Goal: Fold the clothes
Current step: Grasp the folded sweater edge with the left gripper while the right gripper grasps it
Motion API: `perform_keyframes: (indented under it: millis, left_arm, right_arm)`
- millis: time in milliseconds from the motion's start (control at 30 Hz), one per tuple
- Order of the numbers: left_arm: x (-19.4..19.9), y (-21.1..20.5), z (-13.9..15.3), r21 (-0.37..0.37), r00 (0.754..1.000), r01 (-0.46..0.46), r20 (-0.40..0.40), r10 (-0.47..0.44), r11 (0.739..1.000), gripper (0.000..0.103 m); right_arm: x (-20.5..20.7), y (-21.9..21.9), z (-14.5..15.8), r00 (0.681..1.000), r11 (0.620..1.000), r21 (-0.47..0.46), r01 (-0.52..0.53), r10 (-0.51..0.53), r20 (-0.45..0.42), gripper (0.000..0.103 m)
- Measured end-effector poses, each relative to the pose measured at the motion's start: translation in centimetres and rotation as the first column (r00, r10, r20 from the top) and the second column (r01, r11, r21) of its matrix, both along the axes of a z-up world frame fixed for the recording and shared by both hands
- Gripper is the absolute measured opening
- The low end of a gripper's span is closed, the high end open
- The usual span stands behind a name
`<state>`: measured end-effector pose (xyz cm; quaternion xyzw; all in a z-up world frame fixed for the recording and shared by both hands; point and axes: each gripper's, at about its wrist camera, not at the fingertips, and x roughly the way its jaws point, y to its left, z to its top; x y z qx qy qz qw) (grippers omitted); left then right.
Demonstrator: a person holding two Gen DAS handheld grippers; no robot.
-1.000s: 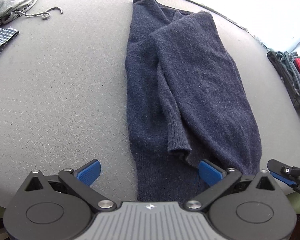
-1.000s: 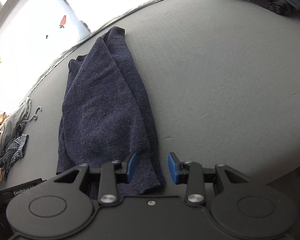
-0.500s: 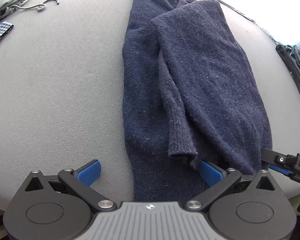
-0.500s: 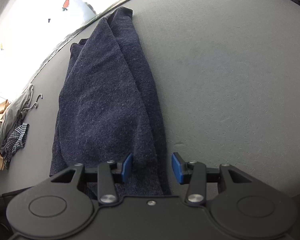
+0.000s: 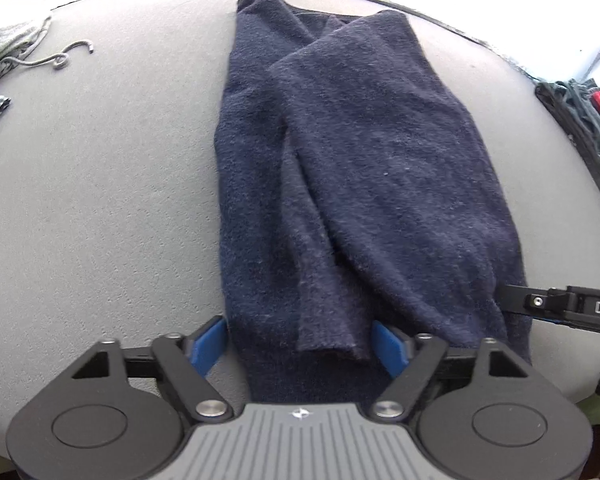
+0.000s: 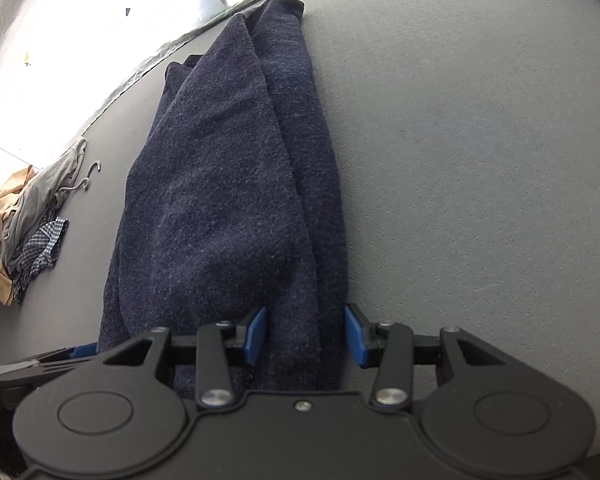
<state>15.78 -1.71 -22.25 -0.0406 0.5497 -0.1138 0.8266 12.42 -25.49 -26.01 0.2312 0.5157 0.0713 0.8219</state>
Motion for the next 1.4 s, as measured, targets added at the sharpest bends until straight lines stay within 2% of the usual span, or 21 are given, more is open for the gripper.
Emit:
perform_keyframes:
  millis: [67, 133, 167, 200, 300, 533, 833, 1100, 1400]
  left_arm:
    - [-0.1, -0.6, 0.2, 0.028, 1.000, 0.020, 0.012, -0.021, 0.999, 0.063]
    - [-0.2, -0.7, 0.4, 0.017, 0.999, 0.023, 0.022, -0.023, 1.000, 0.055]
    - [-0.2, -0.6, 0.6, 0.003, 1.000, 0.018, 0.025, -0.018, 1.000, 0.047]
    - [-0.2, -0.4, 0.8, -0.014, 1.000, 0.012, 0.029, -0.011, 1.000, 0.033]
    - [-0.2, -0.1, 1.8, -0.052, 0.999, -0.012, 0.032, 0.014, 0.999, 0.025]
    - [-0.1, 0.2, 5.9, -0.135, 0.991, -0.056, 0.109, 0.071, 0.989, 0.021]
    - [2.8, 0.9, 10.4, -0.213, 0.968, -0.101, 0.206, 0.146, 0.972, 0.019]
    - [7.2, 0.6, 11.5, -0.201, 0.963, -0.109, 0.220, 0.154, 0.973, 0.018]
    - [11.9, 0.8, 11.0, -0.235, 0.963, -0.122, 0.205, 0.172, 0.964, 0.018]
  right_arm:
    - [0.1, -0.1, 0.0, 1.000, 1.000, 0.021, -0.017, 0.017, -0.001, 0.036]
    - [0.2, -0.6, -0.2, 1.000, 0.997, 0.080, -0.022, 0.021, 0.003, 0.016]
    - [0.2, -0.8, -0.3, 1.000, 0.994, 0.112, -0.008, 0.009, -0.002, 0.015]
    - [0.2, -1.1, -0.4, 1.000, 0.990, 0.144, 0.007, -0.006, -0.008, 0.013]
    - [0.0, -1.6, 0.3, 1.000, 0.981, 0.191, 0.028, -0.029, 0.002, 0.012]
    - [-0.3, -3.3, 3.7, 0.991, 0.936, 0.345, 0.071, -0.104, 0.079, 0.011]
    - [2.7, -3.6, 7.0, 0.977, 0.922, 0.385, 0.053, -0.126, 0.170, 0.011]
    - [6.3, -4.1, 7.1, 0.972, 0.902, 0.425, 0.077, -0.163, 0.171, 0.010]
    - [10.7, -4.7, 6.3, 0.969, 0.877, 0.463, 0.124, -0.208, 0.136, 0.010]
